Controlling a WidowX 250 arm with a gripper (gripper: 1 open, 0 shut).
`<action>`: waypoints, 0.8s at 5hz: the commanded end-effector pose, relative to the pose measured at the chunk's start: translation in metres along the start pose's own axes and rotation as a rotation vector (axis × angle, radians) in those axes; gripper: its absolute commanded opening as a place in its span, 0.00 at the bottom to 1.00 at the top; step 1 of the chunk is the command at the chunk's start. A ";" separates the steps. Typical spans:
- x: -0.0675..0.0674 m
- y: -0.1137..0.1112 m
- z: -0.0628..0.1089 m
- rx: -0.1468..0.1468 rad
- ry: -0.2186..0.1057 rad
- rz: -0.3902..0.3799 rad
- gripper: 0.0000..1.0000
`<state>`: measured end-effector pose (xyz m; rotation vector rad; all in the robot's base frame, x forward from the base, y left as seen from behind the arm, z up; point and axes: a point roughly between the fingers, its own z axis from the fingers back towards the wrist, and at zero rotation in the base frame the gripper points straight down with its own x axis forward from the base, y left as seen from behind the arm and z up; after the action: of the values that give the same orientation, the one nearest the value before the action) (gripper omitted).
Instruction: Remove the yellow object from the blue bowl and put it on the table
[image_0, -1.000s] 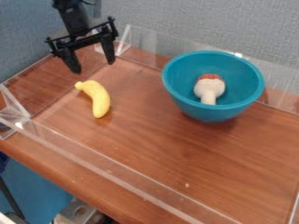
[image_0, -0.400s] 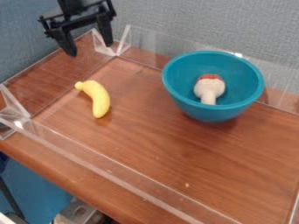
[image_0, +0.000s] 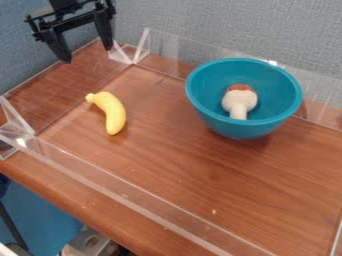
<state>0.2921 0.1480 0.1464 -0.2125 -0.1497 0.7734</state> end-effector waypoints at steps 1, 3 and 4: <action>0.000 0.005 0.024 0.001 -0.084 0.040 1.00; -0.001 -0.006 0.005 0.024 -0.085 0.122 1.00; -0.003 -0.006 0.004 0.031 -0.083 0.138 1.00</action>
<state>0.2922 0.1443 0.1376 -0.1700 -0.1550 0.9351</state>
